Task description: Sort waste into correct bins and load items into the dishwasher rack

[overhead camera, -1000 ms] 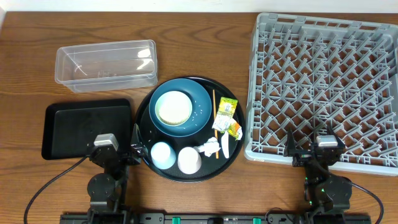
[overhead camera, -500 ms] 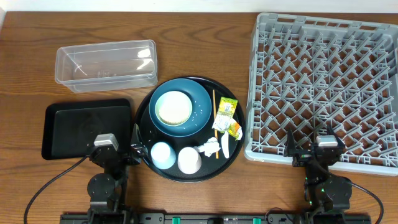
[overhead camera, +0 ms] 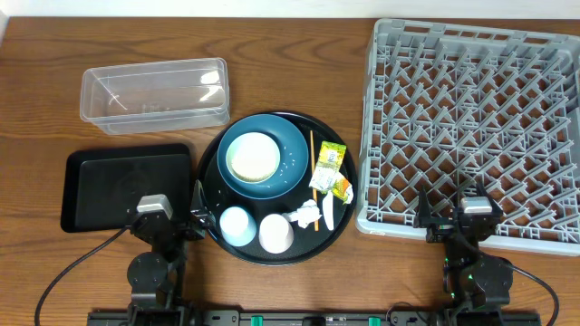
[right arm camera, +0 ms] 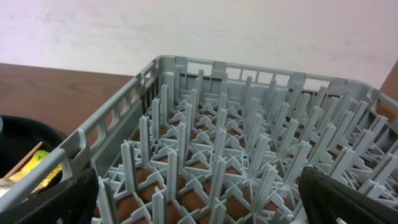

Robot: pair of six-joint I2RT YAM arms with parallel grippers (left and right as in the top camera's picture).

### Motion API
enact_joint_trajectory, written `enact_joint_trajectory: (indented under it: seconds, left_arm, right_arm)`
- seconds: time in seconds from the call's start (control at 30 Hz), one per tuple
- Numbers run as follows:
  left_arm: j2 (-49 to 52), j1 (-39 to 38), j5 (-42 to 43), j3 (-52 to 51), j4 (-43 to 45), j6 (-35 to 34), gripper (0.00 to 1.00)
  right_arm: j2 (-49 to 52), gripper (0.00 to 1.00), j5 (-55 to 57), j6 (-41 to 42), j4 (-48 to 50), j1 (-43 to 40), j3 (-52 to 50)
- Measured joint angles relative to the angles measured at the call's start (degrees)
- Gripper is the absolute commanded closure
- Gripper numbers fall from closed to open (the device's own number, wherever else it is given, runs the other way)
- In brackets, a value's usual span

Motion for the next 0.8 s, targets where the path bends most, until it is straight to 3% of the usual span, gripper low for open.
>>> enact_joint_trajectory:
  seconds: [0.5, 0.8]
  left_arm:
    - [7.26, 0.0, -0.02, 1.11, -1.44, -7.56, 0.02]
    - [23.82, 0.0, -0.02, 17.44, -11.28, -7.85, 0.02]
  right_arm:
    - [0.37, 0.01, -0.04, 3.63, -5.14, 0.0, 2.27]
    - [7.85, 0.01, -0.02, 5.31, -15.45, 0.0, 13.33]
